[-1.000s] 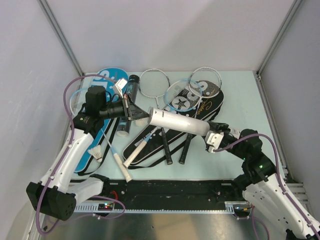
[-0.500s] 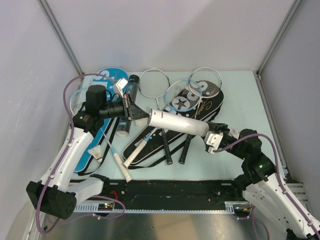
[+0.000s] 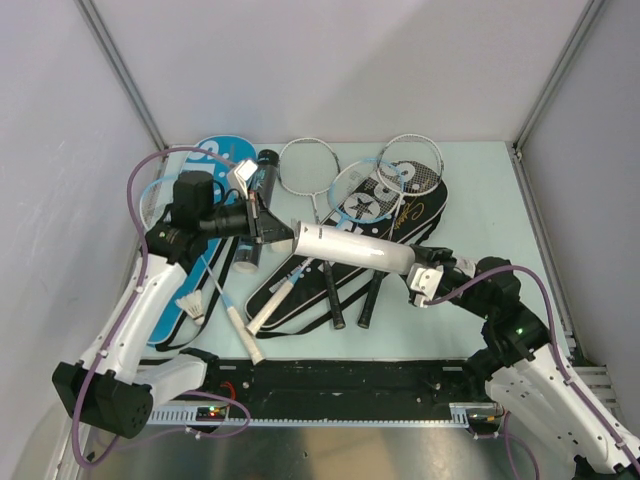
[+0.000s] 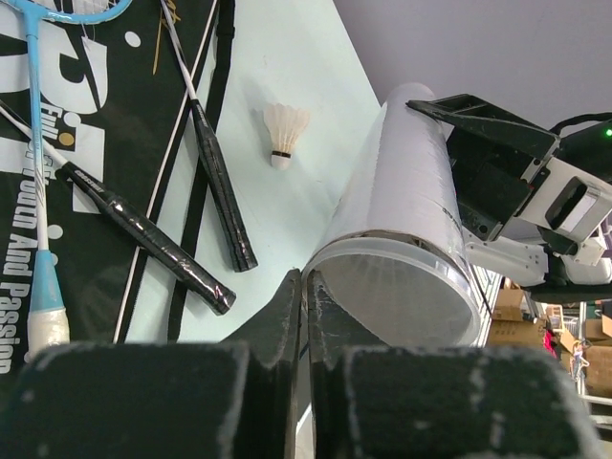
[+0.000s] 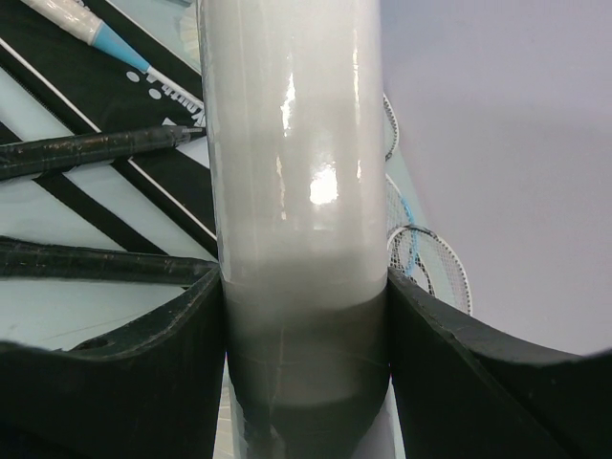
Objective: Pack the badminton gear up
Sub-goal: Close the lid on the shuttle tube.
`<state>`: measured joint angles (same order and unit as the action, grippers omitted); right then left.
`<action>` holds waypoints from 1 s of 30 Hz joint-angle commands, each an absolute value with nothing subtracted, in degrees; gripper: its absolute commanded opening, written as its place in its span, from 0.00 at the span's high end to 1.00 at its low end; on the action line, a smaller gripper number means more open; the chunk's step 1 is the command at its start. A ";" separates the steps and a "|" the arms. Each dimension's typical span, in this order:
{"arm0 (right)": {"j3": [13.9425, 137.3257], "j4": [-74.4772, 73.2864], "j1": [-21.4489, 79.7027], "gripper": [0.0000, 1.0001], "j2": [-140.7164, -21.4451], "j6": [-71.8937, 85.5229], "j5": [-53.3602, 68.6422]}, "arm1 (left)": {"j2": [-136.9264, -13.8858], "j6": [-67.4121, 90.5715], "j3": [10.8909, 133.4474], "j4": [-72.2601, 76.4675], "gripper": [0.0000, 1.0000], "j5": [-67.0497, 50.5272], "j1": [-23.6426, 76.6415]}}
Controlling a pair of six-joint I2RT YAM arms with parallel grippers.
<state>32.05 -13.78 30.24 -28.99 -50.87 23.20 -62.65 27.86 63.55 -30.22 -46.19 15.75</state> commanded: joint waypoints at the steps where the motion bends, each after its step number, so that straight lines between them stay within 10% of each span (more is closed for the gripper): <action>1: 36.07 -8.08 30.84 0.61 -28.02 -51.19 24.48 | -62.60 25.65 66.62 -31.33 0.98 -45.05 16.02; 30: 41.85 -14.13 30.87 0.61 -28.76 -56.36 29.21 | -61.65 19.89 67.44 -37.15 1.00 -51.89 16.00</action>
<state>36.05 -18.37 30.33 -28.62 -54.15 24.84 -61.12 22.85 66.46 -36.36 -49.41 15.79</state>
